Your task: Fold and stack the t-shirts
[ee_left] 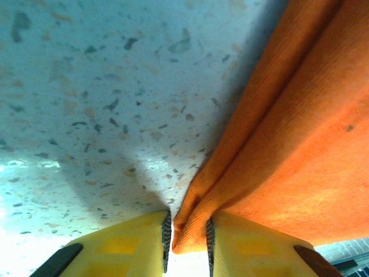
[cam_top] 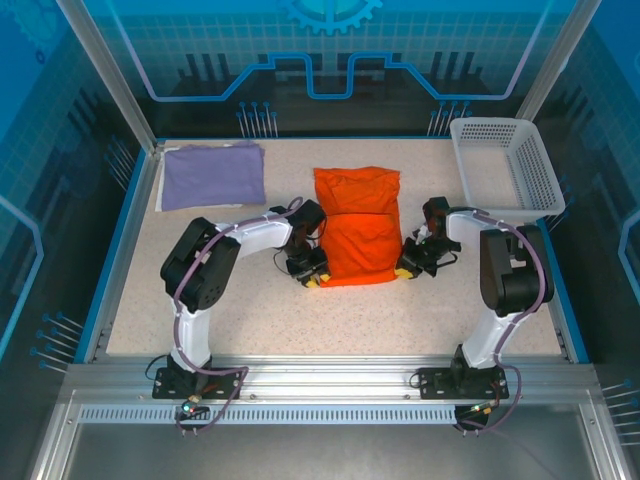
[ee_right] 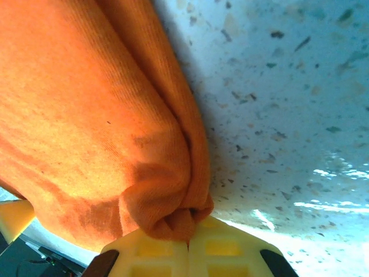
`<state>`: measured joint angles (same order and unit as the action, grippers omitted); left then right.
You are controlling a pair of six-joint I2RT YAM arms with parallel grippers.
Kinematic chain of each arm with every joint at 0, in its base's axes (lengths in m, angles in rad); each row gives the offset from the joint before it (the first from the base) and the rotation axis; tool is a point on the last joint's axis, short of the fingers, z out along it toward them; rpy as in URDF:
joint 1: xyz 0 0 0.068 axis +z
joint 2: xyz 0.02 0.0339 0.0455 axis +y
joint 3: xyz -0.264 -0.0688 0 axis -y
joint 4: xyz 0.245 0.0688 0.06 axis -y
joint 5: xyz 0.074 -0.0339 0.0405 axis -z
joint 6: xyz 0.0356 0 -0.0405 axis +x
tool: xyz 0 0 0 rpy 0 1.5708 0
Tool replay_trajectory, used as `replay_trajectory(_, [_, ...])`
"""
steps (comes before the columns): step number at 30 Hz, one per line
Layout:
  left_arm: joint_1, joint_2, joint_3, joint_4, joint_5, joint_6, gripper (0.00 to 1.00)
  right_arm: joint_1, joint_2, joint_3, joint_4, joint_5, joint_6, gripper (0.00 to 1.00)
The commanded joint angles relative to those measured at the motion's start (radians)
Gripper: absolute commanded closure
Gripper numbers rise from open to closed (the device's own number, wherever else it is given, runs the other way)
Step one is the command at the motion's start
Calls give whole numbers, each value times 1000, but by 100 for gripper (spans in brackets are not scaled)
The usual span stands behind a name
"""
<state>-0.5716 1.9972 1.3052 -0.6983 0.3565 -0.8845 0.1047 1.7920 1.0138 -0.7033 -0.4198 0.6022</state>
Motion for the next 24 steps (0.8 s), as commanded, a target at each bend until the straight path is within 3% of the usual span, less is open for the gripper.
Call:
replay_trajectory(1, [-25, 71, 19, 16, 17, 19, 78, 18, 10, 8, 7, -2, -2, 99])
replay_trajectory(14, [-44, 134, 120, -14, 4, 53, 85, 26, -4, -14, 8, -7, -2, 100])
replay_trajectory(18, [-44, 151, 178, -40, -2, 77, 100, 26, -8, -12, -6, -5, -7, 100])
replay_trajectory(24, [-64, 94, 166, -75, -13, 57, 100, 26, -56, 3, -83, 9, 11, 100])
